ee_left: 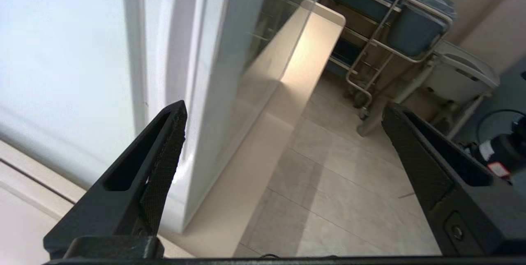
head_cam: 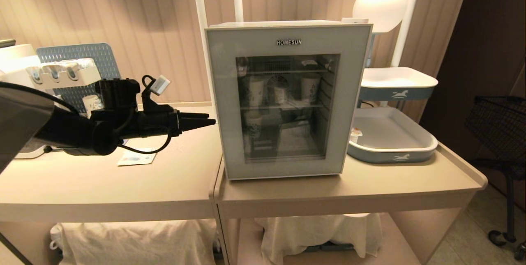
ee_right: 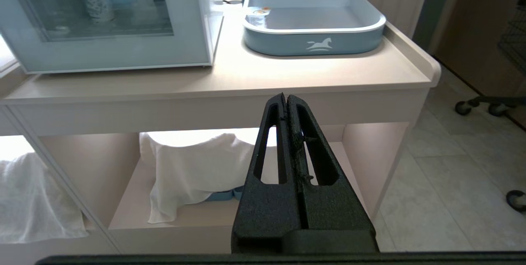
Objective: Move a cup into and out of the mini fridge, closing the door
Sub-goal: Open the freezer door
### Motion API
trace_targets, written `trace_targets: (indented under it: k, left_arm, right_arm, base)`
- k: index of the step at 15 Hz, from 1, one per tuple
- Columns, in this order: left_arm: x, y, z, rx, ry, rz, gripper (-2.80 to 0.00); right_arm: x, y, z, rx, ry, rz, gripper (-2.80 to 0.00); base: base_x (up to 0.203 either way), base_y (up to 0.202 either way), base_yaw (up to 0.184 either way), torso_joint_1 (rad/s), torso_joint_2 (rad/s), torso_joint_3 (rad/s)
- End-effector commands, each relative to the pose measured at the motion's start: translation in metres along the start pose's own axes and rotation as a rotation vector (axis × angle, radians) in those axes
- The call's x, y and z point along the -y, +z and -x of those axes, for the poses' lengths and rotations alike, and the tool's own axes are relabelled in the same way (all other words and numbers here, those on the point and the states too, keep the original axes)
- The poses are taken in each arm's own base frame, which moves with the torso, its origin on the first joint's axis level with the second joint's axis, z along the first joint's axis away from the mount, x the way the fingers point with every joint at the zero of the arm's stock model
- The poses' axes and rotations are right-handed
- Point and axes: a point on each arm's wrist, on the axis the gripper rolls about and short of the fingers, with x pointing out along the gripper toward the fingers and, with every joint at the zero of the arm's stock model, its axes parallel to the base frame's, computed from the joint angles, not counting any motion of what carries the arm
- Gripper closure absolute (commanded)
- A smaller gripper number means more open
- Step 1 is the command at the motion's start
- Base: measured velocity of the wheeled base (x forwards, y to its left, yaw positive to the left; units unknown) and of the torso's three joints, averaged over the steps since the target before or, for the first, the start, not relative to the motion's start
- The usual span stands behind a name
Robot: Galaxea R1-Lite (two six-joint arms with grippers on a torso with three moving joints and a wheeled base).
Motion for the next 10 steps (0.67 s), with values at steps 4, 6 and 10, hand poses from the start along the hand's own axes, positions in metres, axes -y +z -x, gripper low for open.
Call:
trace_targets:
  k: [4, 6, 10]
  left_arm:
    - [-0.011, 0.004, -0.022, 0.011, 0.082, -0.029, -2.80]
    - [-0.004, 0.005, -0.028, 0.008, 0.072, -0.036, -2.80]
    - [0.003, 0.002, -0.040, -0.008, 0.042, -0.028, -2.80]
  right_arm:
    - [0.000, 0.000, 0.000, -0.002, 0.000, 0.001, 0.00]
    - [0.000, 0.000, 0.000, 0.000, 0.000, 0.001, 0.00]
    - [0.000, 0.000, 0.000, 0.000, -0.001, 0.001, 0.00]
  base:
    - [0.000, 0.000, 0.000, 0.000, 0.00, 0.000]
    - [0.000, 0.000, 0.000, 0.000, 0.00, 0.000]
    - [0.000, 0.000, 0.000, 0.000, 0.00, 0.000]
